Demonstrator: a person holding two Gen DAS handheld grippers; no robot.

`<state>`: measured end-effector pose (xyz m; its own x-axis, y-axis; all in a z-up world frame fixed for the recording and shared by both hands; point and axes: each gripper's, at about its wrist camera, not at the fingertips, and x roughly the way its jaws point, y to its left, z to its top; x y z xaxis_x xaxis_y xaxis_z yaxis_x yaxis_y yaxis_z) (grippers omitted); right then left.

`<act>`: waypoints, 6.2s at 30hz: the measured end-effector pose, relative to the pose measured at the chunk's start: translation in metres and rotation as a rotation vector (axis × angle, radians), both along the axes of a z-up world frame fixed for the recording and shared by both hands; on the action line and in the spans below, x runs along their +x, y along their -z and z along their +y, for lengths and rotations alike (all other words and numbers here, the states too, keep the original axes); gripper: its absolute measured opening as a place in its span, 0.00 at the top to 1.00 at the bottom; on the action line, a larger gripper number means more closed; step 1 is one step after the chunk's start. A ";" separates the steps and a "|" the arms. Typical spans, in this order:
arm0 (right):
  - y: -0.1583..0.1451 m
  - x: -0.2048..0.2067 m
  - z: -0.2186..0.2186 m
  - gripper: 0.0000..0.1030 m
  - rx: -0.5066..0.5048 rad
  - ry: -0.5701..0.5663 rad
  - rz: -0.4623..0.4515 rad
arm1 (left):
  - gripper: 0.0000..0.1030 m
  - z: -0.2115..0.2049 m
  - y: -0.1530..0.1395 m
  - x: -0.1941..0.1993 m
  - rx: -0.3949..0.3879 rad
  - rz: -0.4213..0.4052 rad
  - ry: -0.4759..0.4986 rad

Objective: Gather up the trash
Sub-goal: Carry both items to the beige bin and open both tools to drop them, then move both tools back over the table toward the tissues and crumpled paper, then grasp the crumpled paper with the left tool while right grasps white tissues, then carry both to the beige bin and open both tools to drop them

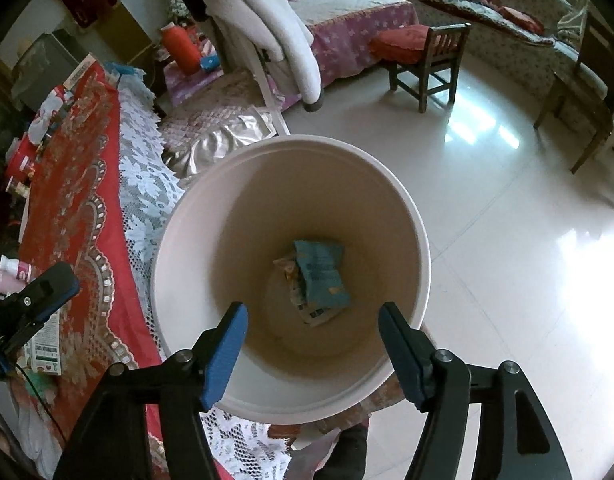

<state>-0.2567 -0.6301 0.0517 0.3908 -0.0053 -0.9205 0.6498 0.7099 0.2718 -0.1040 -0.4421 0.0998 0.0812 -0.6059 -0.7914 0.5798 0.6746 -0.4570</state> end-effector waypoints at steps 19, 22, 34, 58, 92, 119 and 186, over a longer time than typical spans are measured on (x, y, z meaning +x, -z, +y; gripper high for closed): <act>-0.052 0.045 0.076 0.34 -0.069 -0.141 -0.098 | 0.55 0.090 -0.041 -0.003 0.063 -0.200 -0.144; -0.059 0.052 0.092 0.33 -0.077 -0.168 -0.115 | 0.55 0.110 -0.045 0.000 0.075 -0.232 -0.182; -0.078 0.090 0.168 0.31 -0.080 -0.317 -0.166 | 0.55 0.190 -0.058 0.009 0.126 -0.318 -0.317; -0.097 0.159 0.312 0.29 -0.079 -0.610 -0.220 | 0.55 0.336 -0.055 0.026 0.204 -0.337 -0.583; -0.074 0.252 0.373 0.23 -0.115 -0.731 -0.178 | 0.45 0.521 0.037 0.125 0.193 -0.064 -0.852; -0.115 0.219 0.333 0.86 0.055 -0.658 -0.358 | 0.81 0.484 -0.008 0.118 0.085 -0.092 -0.694; -0.040 0.011 0.014 0.86 -0.022 -0.068 -0.142 | 0.81 -0.017 -0.015 -0.014 0.031 -0.047 0.120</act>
<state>-0.2460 -0.6158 0.0917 0.5175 0.0063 -0.8556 0.5559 0.7578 0.3417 -0.1179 -0.4590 0.1146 0.0469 -0.5887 -0.8070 0.6776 0.6123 -0.4073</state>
